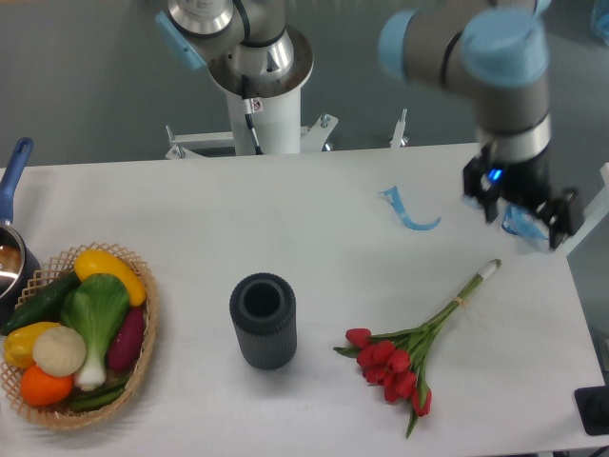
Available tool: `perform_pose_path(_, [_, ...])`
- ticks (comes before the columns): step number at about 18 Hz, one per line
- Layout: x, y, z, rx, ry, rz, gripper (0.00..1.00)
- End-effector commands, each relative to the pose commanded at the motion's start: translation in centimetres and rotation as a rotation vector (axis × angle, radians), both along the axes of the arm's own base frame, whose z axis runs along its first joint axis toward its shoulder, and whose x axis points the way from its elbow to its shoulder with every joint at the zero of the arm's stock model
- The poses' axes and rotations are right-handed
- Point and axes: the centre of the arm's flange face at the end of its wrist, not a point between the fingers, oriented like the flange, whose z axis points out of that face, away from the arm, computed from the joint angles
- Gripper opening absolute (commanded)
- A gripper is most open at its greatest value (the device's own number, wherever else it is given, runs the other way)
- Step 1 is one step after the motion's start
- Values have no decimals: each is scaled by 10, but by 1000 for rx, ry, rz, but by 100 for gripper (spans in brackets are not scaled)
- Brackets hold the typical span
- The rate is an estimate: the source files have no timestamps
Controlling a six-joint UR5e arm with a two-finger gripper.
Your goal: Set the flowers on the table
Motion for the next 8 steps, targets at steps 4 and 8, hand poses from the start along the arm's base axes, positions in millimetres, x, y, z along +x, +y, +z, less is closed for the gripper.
perform_pose_path(4, [-11, -46, 1, 30, -45, -103, 100])
perform_pose_path(8, [-11, -67, -3, 35, -43, -144, 100])
